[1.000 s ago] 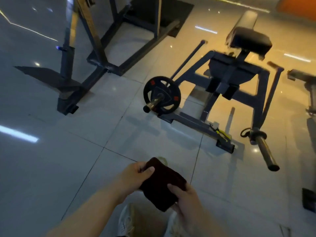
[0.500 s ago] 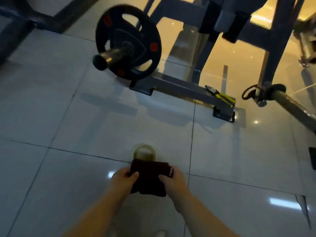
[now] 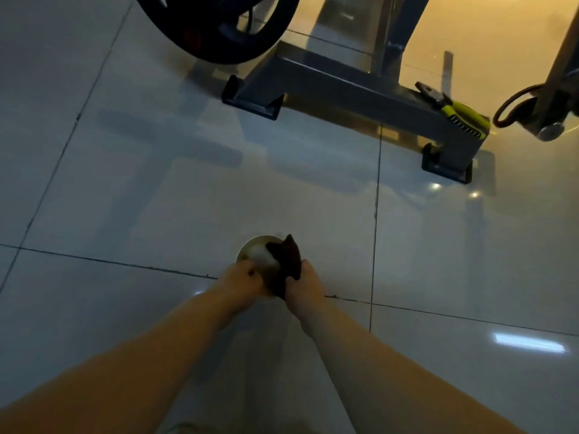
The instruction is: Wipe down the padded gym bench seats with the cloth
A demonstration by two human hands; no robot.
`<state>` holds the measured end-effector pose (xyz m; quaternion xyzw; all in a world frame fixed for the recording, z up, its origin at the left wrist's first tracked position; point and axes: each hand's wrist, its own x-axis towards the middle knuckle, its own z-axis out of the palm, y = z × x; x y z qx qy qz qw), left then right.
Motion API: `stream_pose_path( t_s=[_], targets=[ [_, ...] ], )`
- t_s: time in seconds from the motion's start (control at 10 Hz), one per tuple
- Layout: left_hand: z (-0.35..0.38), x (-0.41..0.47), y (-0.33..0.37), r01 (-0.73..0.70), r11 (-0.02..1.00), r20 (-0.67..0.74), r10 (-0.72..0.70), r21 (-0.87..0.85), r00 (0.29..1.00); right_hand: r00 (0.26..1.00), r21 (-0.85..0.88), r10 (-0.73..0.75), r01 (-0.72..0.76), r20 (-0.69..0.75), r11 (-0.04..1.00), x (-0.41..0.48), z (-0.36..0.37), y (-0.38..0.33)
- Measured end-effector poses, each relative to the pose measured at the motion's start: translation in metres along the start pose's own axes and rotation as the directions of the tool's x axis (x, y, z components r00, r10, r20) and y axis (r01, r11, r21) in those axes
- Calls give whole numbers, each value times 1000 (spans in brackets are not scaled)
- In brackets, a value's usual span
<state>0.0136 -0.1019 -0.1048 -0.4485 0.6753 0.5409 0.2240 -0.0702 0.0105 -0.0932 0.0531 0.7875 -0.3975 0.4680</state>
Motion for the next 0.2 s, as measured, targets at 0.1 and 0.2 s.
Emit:
stream_pose_path(
  t_s=[0.1,0.2],
  targets=[
    [-7,-9,-2,-41,997,-46,39,-58,998,998,62,23,-19,-57,998,-6,9,-6],
    [-17,-25,-4,4,991,-81,-15,-134,997,986,-3,116,-117,-121,993,-28,1,-11]
  ],
)
